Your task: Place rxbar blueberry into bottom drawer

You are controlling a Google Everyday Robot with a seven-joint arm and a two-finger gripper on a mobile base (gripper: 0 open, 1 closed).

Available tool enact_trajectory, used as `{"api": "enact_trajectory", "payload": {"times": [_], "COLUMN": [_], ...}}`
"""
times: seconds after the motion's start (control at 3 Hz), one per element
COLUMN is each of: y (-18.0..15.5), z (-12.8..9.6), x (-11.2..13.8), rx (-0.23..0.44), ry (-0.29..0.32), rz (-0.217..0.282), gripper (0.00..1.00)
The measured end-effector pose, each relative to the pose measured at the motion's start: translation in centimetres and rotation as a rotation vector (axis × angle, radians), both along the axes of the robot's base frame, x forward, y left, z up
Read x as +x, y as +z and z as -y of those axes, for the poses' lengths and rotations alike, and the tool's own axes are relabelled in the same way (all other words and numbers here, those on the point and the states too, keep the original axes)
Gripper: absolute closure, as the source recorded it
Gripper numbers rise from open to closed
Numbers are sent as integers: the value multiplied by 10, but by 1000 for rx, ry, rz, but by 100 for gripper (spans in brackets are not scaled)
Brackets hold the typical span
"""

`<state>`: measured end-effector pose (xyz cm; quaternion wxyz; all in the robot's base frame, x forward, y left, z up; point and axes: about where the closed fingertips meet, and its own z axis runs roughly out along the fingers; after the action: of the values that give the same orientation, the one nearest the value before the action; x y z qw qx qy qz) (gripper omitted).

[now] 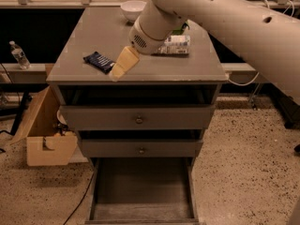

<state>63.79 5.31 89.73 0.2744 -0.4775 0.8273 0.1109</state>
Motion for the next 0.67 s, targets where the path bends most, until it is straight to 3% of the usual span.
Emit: {"api": "enact_trajectory", "payload": {"times": [0.33, 0.67], "y": [-13, -30], "z": [-23, -53], "x": [13, 41], "rx": [15, 38], "ry": [29, 0], "rz": [-3, -1], "gripper": [0, 0]}}
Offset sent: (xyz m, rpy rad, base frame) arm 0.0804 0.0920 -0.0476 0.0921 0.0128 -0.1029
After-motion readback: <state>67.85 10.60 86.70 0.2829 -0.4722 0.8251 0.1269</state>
